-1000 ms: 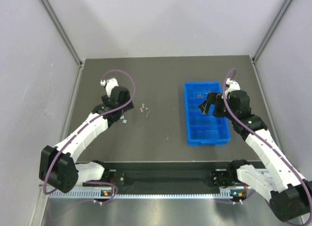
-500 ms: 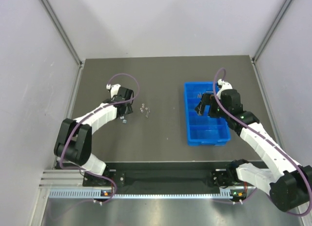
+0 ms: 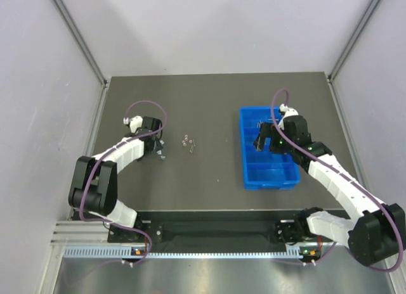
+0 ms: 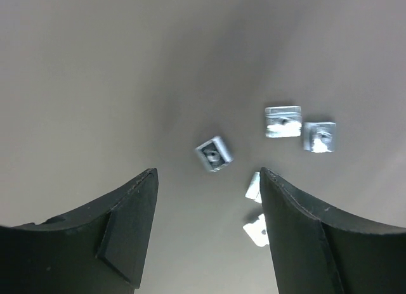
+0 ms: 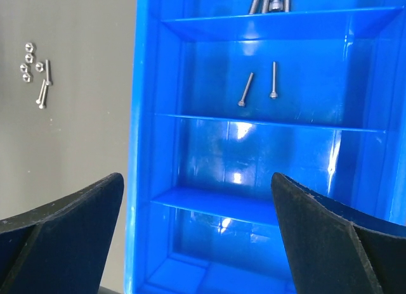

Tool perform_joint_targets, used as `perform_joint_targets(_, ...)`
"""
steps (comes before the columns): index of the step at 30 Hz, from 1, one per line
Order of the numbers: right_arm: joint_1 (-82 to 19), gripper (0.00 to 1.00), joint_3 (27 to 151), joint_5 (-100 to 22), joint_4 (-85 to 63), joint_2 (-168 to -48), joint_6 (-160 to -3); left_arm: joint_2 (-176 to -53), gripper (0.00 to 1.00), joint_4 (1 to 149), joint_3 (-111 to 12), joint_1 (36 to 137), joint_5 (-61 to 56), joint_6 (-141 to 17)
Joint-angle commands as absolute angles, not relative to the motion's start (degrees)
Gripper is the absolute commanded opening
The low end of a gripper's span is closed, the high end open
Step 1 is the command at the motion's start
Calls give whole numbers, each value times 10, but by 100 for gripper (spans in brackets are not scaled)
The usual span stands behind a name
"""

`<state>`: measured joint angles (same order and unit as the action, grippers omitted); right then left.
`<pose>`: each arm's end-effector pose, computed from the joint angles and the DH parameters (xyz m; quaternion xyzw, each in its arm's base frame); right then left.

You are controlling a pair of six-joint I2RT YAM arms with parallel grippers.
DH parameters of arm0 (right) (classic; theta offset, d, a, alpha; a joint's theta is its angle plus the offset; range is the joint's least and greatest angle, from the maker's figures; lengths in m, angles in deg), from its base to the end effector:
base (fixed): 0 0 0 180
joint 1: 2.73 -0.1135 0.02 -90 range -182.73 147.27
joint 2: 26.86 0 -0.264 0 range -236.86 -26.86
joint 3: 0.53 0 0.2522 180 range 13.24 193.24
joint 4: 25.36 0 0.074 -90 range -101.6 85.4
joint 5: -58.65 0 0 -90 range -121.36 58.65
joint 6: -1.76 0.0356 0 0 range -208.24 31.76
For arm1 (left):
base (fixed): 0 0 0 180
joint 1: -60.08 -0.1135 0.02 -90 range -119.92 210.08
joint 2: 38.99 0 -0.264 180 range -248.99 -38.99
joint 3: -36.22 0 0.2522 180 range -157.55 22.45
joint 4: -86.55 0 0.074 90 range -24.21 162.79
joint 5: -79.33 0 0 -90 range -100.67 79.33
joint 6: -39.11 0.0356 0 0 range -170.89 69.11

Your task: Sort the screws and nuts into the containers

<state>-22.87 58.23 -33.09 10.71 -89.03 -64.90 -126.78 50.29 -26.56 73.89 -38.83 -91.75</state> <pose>0.2185 0.0813 0.2623 0.0188 0.9041 0.1708 0.3912 0.2847 -0.0527 0.1783 -0.2784 0.8995 0.0989 0.3220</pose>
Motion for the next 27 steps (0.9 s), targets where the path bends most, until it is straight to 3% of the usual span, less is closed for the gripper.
perform_joint_targets(1, -235, 100, 603, -328, 91, -892, -656, -1242, 69, 563, -254, 720, -341, -882)
perform_joint_targets(10, -235, 99, 612, -327, 95, -904, -665, -1207, 73, 600, -256, 702, -241, -623)
perform_joint_targets(18, -236, 100, 622, -326, 113, -926, -671, -1092, 85, 756, -166, 662, -210, -565)
perform_joint_targets(20, -235, 100, 624, -319, 119, -932, -673, -1082, 88, 747, -171, 646, -156, -549)
perform_joint_targets(21, -236, 100, 625, -317, 120, -936, -673, -1081, 99, 739, -174, 644, -145, -520)
perform_joint_targets(27, -235, 100, 623, -317, 116, -959, -664, -1104, 99, 615, -203, 605, -3, -396)
